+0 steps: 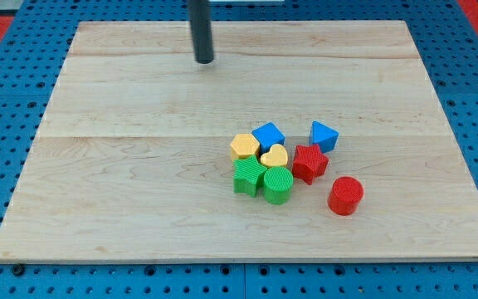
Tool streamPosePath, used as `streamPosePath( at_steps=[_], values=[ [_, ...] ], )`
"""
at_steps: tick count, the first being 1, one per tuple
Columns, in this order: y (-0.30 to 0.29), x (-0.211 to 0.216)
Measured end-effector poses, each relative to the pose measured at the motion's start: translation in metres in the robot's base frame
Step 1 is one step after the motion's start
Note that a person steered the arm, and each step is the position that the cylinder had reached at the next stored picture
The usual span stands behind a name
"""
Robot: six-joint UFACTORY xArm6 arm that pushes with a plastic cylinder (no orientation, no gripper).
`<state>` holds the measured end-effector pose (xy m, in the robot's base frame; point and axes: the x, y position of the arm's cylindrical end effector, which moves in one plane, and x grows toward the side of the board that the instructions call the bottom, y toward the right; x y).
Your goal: Move your arm towards red circle
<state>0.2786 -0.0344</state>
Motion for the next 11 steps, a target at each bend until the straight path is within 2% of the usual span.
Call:
streamPosePath(
  at_steps=[1, 3, 4, 5, 6, 7, 9, 11],
  values=[
    [0.094, -0.006],
    [0.213, 0.084],
    [0.264, 0.146],
    [0.276, 0.219],
    [0.265, 0.278],
    [0.261, 0.301],
    [0.243, 0.289],
    [0.157, 0.283]
  ],
)
